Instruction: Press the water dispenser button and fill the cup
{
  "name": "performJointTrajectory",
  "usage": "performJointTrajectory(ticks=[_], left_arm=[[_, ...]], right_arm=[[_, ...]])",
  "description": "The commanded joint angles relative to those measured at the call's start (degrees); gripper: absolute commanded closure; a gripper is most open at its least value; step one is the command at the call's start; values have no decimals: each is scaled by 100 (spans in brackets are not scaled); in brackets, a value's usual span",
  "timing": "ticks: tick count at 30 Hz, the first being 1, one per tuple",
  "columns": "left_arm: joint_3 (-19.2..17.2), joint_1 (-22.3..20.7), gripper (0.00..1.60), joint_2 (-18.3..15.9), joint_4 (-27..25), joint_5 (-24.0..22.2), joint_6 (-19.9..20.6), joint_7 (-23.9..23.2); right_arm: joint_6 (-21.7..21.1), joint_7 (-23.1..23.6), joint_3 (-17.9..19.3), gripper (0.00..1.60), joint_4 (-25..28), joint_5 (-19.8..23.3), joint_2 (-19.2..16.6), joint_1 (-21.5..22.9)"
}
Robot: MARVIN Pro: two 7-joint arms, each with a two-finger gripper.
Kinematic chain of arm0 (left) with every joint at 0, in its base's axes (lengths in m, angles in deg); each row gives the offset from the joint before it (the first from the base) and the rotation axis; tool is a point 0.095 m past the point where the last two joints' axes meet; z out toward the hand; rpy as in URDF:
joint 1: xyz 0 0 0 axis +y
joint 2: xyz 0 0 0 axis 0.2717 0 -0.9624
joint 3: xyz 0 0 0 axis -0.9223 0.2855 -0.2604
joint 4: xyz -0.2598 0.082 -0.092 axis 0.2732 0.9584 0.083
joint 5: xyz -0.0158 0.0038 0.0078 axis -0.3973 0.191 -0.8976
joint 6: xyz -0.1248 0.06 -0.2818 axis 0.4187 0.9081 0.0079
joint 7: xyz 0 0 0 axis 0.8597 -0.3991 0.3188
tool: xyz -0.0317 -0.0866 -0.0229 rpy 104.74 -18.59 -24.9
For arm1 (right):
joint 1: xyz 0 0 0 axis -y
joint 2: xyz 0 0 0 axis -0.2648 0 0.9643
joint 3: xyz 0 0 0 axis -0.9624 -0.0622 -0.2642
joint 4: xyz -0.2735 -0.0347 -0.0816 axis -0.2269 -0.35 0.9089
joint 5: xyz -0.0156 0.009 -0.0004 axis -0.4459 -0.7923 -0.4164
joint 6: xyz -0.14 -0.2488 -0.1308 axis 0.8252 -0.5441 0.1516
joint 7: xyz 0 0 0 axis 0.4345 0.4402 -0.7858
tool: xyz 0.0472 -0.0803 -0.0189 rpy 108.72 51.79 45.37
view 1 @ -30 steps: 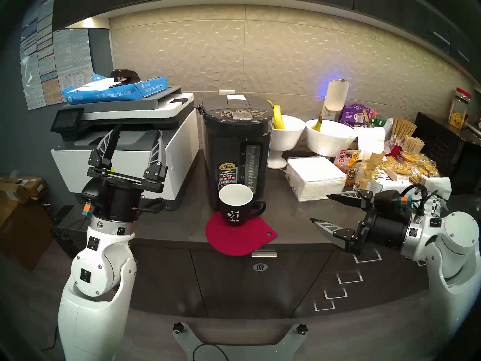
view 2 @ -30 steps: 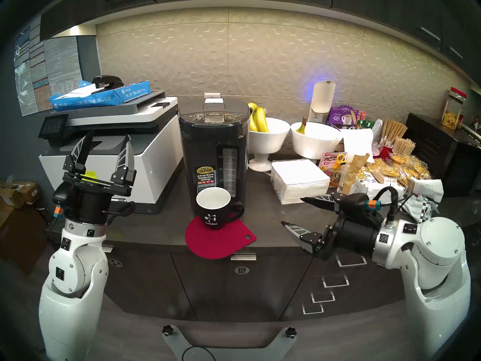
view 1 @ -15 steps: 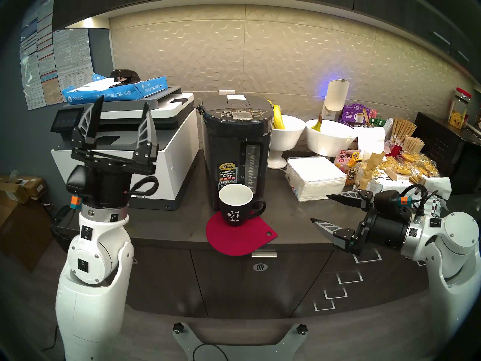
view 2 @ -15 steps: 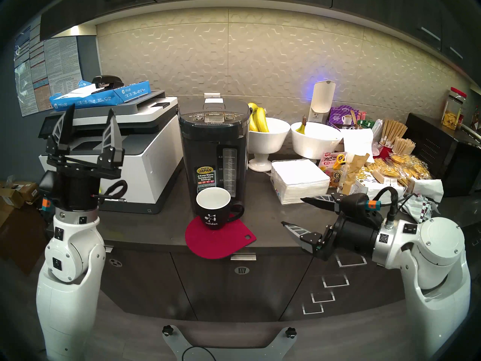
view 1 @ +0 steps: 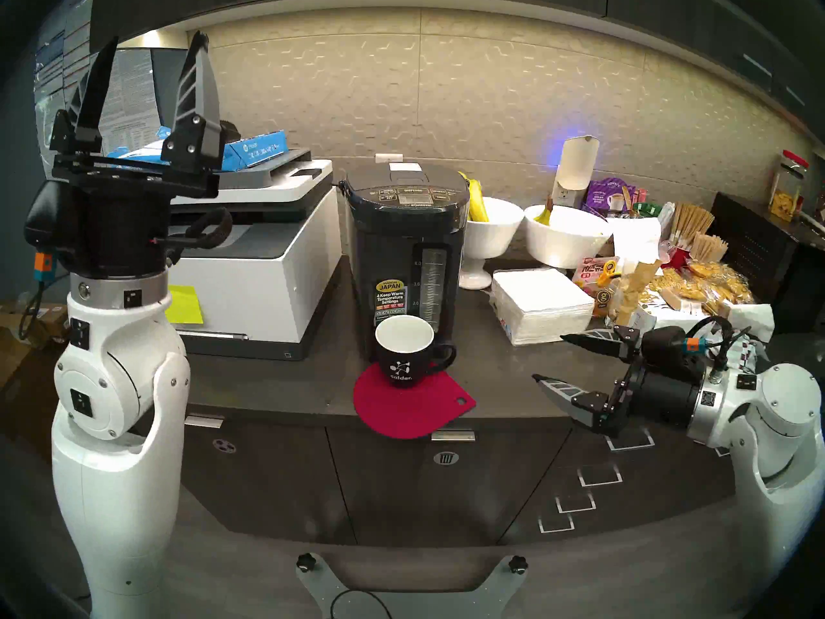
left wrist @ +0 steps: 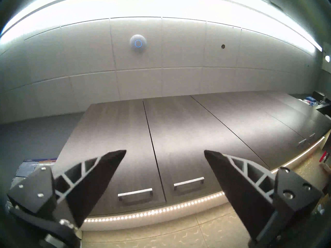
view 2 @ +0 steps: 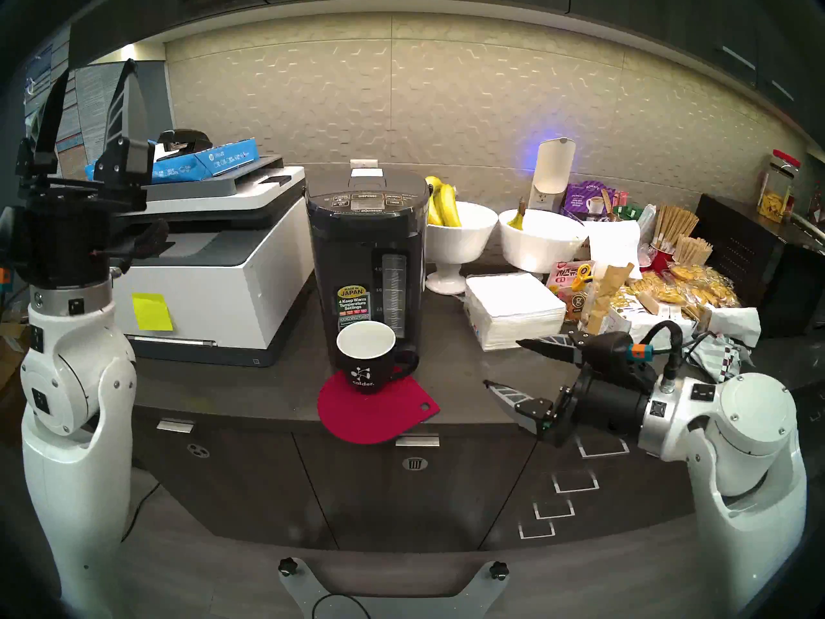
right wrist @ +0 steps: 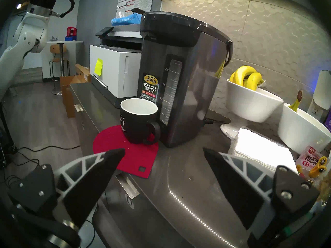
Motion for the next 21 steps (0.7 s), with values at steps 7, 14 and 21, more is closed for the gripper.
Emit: performJointTrajectory(ticks=[7,14,21], left_arm=[[-115,-1043,0,-526,94,-408,1114,209],[-14,-1508,0,-714,257,-728,1724,315],[204,-1916,0,-898,409,-1082,2316,401]], right_arm=[[10,8,-1,0,43,4,-8,20],[11,11,-1,0,43,4,-7,21],[11,15,-1,0,46,4,-7,23]])
